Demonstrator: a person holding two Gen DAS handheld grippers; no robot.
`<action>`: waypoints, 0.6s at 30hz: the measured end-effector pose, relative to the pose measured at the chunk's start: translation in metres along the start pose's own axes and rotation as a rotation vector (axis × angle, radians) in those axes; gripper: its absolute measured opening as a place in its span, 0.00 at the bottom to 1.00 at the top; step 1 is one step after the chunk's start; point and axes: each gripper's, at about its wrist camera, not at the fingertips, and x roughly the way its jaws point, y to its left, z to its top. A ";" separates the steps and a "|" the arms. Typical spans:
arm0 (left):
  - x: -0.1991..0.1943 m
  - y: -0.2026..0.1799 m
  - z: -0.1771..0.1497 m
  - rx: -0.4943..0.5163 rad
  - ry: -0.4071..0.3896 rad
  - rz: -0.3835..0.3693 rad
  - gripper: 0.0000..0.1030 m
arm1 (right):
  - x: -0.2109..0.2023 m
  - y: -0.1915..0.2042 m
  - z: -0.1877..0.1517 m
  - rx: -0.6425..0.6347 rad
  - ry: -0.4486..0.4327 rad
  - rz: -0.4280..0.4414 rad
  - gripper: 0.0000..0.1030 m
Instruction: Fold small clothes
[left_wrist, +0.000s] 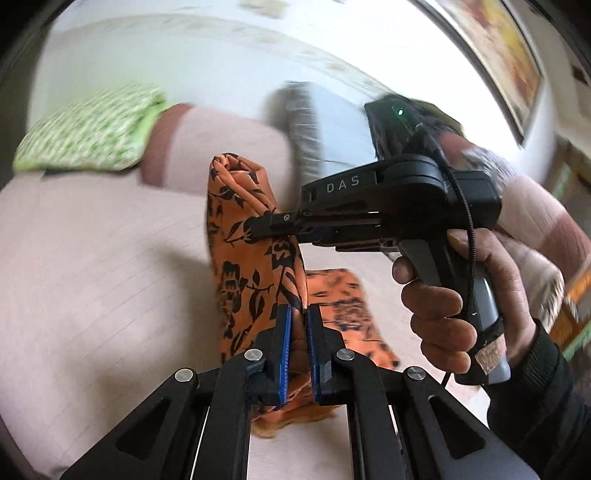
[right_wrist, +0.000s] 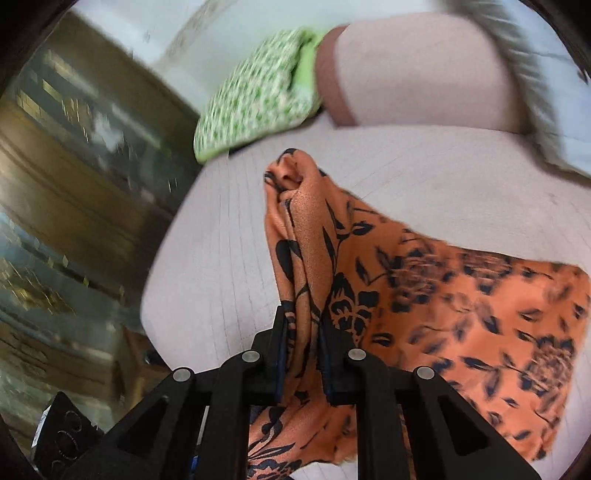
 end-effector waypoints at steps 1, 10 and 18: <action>0.003 -0.017 0.004 0.024 0.008 -0.021 0.04 | -0.014 -0.016 -0.003 0.023 -0.018 0.015 0.14; 0.071 -0.097 0.012 0.126 0.161 -0.099 0.04 | -0.076 -0.123 -0.021 0.205 -0.126 0.061 0.13; 0.141 -0.088 -0.013 0.081 0.351 -0.086 0.05 | -0.039 -0.239 -0.059 0.406 -0.075 0.099 0.13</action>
